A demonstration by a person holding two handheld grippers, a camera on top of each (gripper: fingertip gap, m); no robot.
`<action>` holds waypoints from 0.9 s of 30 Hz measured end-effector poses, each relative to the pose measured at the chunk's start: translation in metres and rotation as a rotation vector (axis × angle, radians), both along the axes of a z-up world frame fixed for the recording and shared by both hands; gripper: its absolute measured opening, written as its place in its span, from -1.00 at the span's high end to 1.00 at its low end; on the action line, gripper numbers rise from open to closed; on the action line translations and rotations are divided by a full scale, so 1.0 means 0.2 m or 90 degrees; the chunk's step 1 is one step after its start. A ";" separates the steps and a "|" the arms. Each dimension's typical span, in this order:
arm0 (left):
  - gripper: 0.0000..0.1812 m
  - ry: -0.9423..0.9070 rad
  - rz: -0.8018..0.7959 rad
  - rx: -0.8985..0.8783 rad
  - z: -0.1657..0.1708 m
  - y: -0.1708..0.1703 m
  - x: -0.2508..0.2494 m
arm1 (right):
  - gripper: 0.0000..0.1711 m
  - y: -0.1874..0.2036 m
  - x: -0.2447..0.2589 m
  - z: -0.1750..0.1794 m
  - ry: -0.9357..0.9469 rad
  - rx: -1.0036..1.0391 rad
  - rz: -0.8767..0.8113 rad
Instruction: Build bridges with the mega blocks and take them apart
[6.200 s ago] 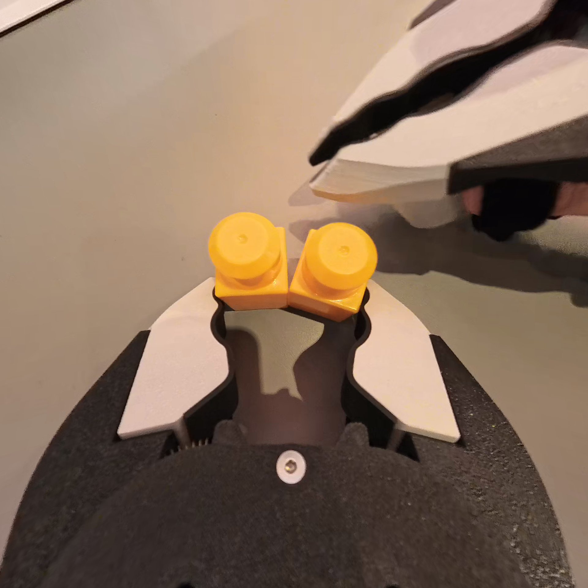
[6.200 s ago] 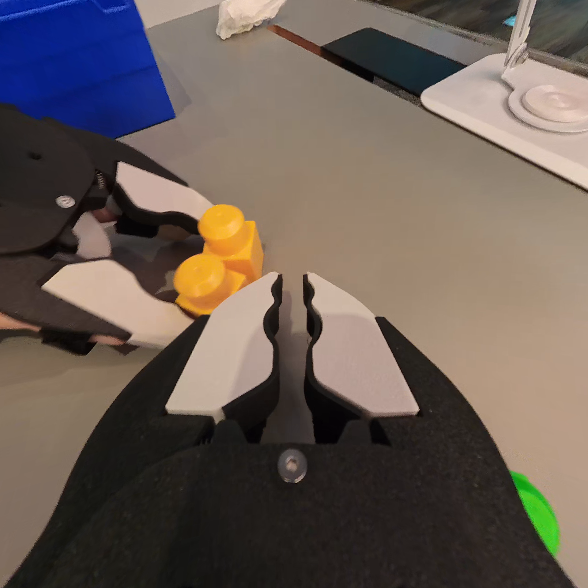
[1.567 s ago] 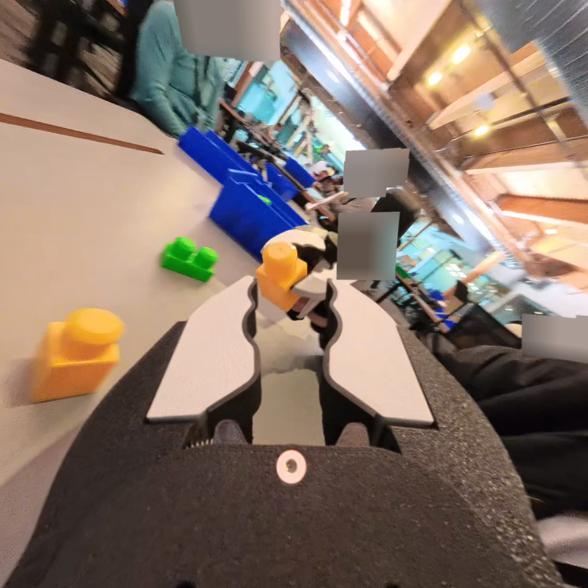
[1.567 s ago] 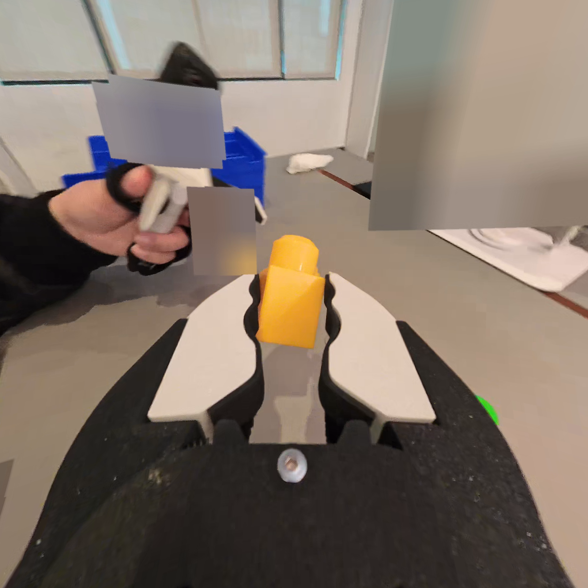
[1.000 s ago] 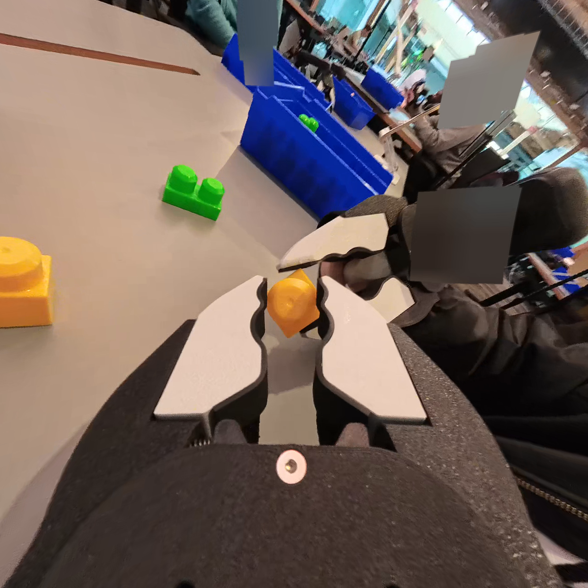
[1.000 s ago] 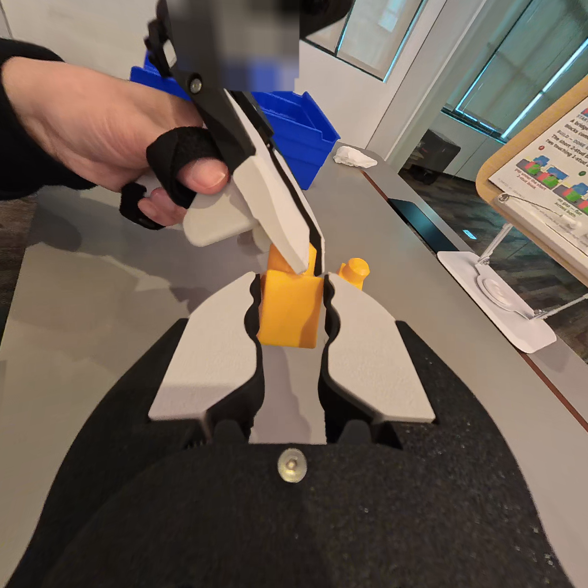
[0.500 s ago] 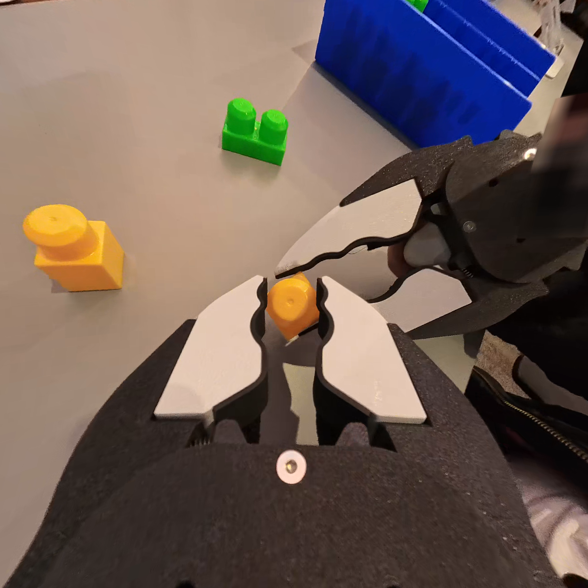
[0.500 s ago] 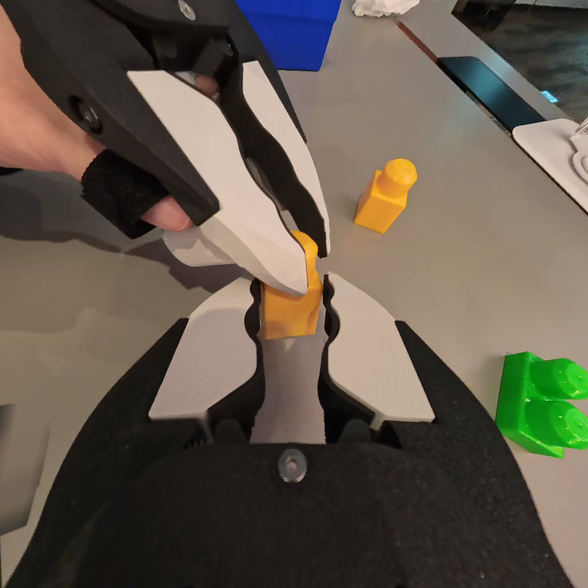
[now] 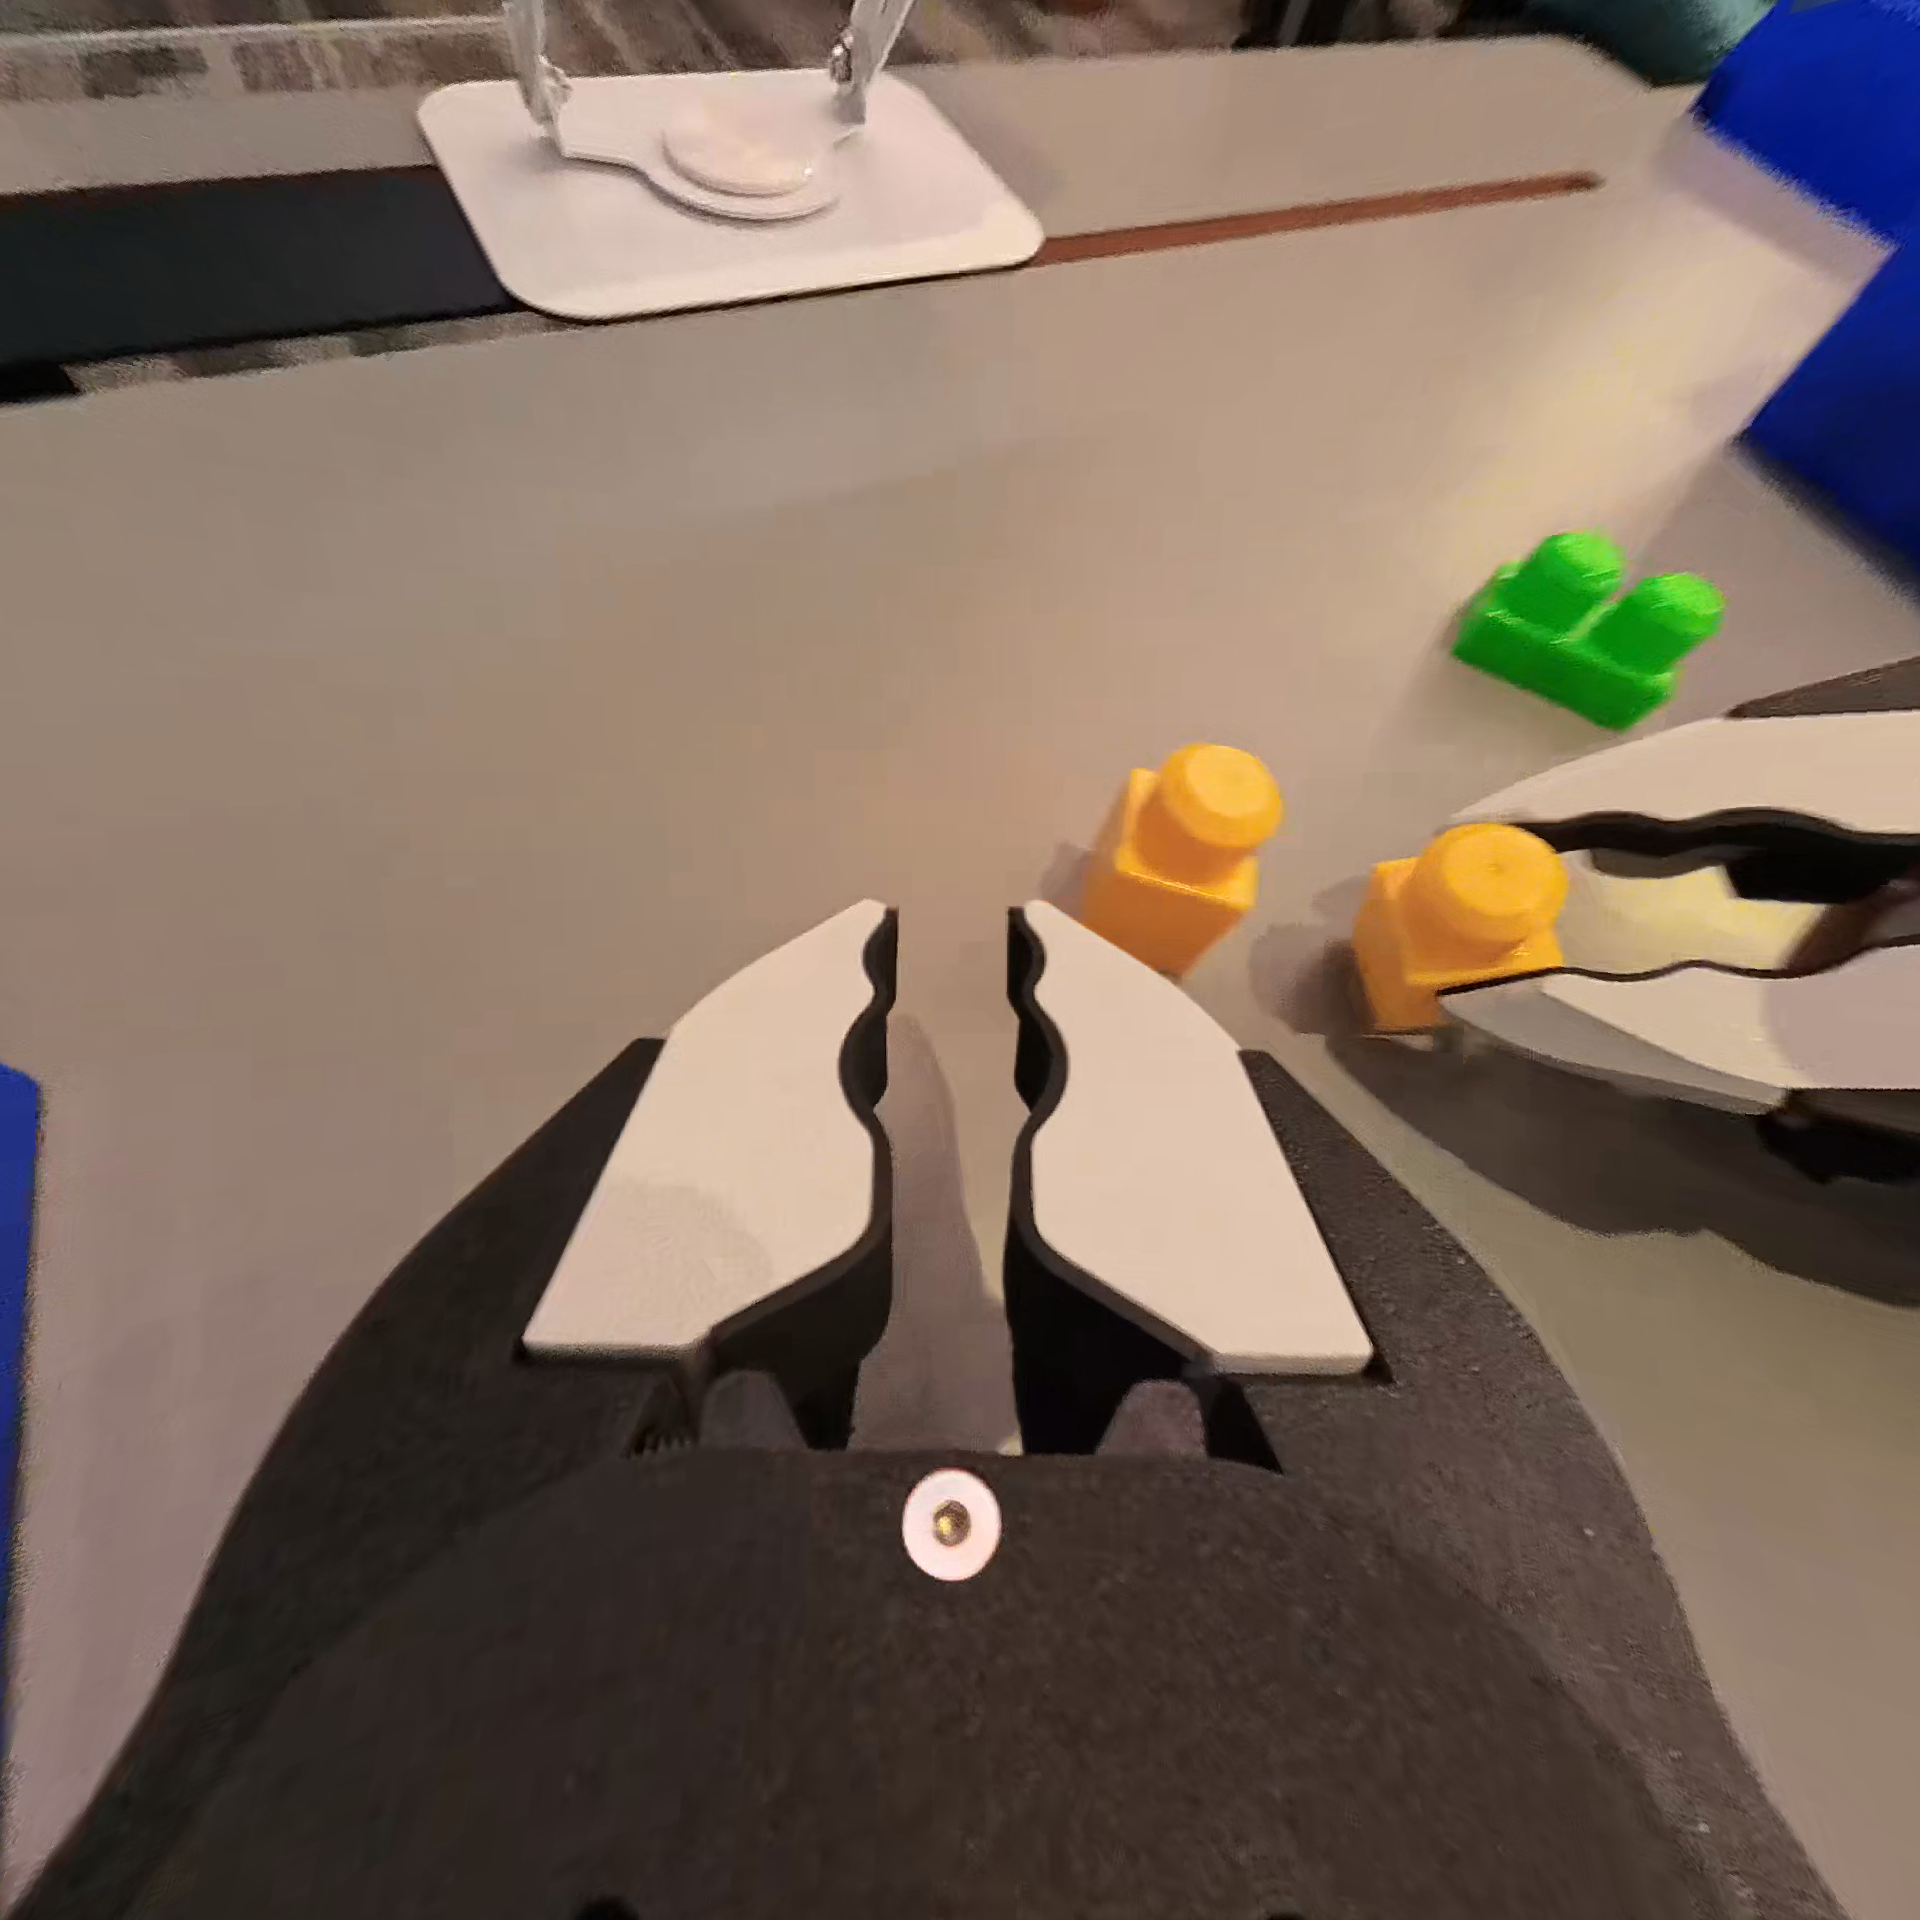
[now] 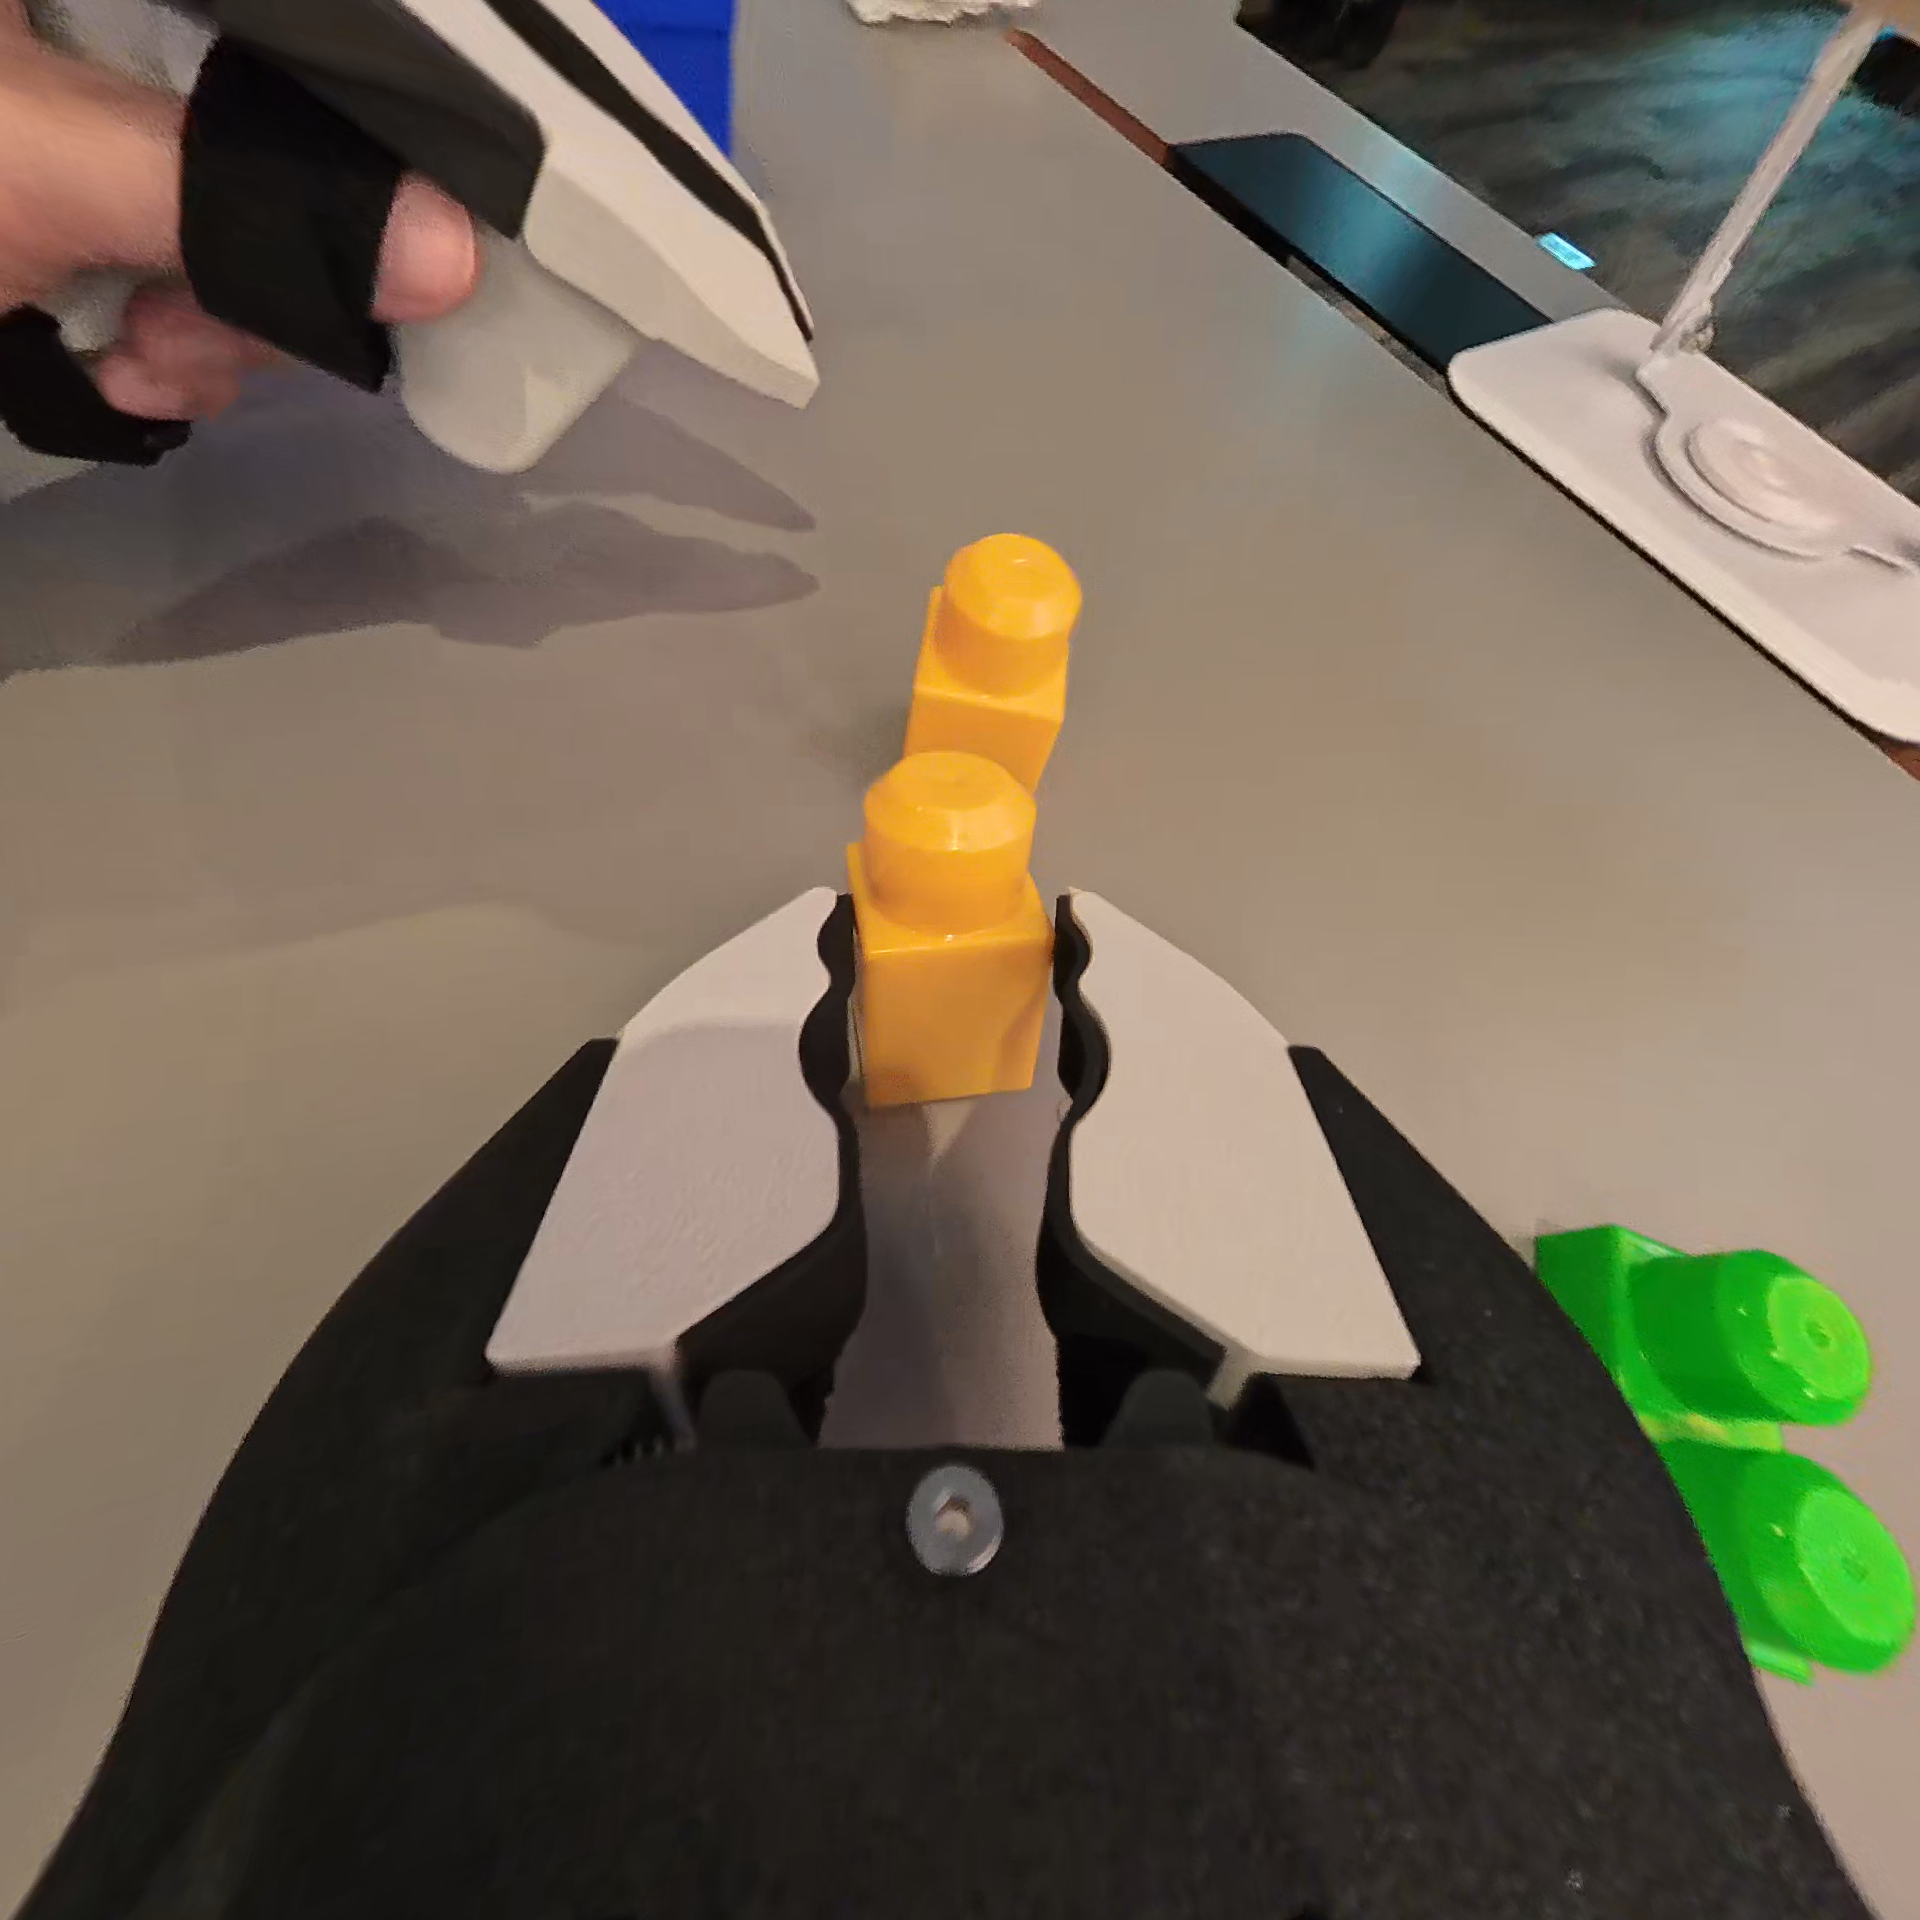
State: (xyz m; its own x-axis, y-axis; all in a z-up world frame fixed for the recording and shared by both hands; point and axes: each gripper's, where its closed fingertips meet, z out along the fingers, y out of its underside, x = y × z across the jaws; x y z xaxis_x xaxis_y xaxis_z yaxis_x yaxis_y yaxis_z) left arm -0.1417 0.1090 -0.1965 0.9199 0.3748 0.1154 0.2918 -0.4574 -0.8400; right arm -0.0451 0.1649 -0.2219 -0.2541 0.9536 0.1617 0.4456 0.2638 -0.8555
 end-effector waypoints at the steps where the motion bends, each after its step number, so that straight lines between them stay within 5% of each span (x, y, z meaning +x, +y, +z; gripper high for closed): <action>1: 0.81 0.023 0.005 -0.020 -0.02 0.02 -0.04 | 0.58 0.01 -0.03 -0.01 -0.003 -0.009 -0.009; 9: 0.87 -0.030 -0.128 -0.049 -0.13 0.25 -0.01 | 0.58 0.03 -0.07 -0.01 0.000 -0.013 -0.038; 27: 0.90 -0.019 -0.237 -0.076 -0.22 0.31 0.12 | 0.58 0.07 -0.07 -0.09 -0.085 -0.022 0.024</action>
State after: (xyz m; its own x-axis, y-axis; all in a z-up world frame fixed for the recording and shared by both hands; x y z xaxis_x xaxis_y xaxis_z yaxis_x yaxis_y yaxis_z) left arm -0.1175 0.1704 -0.2410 0.9925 0.0283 0.1192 0.1102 -0.6306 -0.7683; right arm -0.0590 0.1798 -0.2409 -0.3071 0.9473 0.0915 0.5464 0.2542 -0.7980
